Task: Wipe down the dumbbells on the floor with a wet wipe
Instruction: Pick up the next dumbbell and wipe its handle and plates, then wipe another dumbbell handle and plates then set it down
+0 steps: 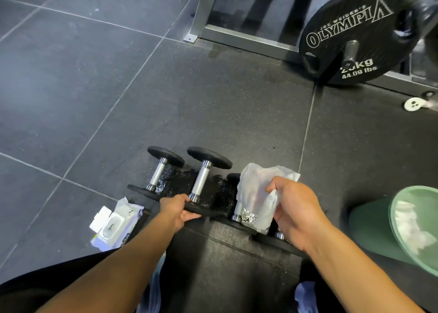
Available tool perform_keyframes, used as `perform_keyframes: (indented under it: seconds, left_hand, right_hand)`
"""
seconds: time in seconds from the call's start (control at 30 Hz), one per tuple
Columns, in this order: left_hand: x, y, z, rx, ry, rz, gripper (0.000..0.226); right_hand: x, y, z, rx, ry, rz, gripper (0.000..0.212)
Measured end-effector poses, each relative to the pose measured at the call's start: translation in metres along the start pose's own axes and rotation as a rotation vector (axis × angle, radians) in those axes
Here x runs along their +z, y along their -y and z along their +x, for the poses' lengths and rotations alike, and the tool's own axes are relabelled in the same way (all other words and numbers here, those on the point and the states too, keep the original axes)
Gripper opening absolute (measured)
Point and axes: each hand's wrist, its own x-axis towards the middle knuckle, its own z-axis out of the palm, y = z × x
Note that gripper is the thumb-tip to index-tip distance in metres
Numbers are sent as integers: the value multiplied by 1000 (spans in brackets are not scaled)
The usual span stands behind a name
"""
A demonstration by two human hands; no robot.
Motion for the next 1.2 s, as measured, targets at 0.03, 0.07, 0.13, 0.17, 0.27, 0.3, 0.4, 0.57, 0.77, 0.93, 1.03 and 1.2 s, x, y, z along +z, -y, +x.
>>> perform_keyframes:
  seconds: [0.03,0.07,0.13,0.17,0.27,0.3,0.4,0.57,0.77,0.93,1.03,1.2]
  left_hand:
    - [-1,7,8,-8,-1,-19,34]
    - [-2,12,15,-15,-6,-39,27]
    - [-3,18,27,-26,-14,-62,17]
    - [-4,20,32,-25,-15,-62,13]
    - [-7,20,44,-20,-41,-23,10]
    - [-7,18,47,-5,-54,-12,10]
    - [-9,18,62,19,-67,25,18]
    - [-6,27,76,-10,-56,46,10]
    - [-5,37,90,-53,-51,53,14]
    - [-11,42,85,-54,-32,54,25]
    - [-2,50,72,-95,46,79,32]
    - [24,87,43,-174,133,171,70]
  right_hand:
    - [-2,0,1,-9,12,-4,18]
    - [-3,0,2,-14,21,-8,19]
    - [-5,-1,4,-19,27,-13,19]
    - [-5,-2,5,-23,34,-21,20]
    - [-2,-4,7,-28,59,-53,21]
    - [0,-5,7,-30,69,-63,21]
    - [2,-6,8,-38,75,-72,21]
    - [2,-9,9,-52,63,-79,23]
    - [2,-11,12,-32,54,-73,20]
    - [3,-7,10,-35,41,-69,19]
    - [4,-3,10,-69,42,-42,23]
    - [1,1,7,-101,12,-17,21]
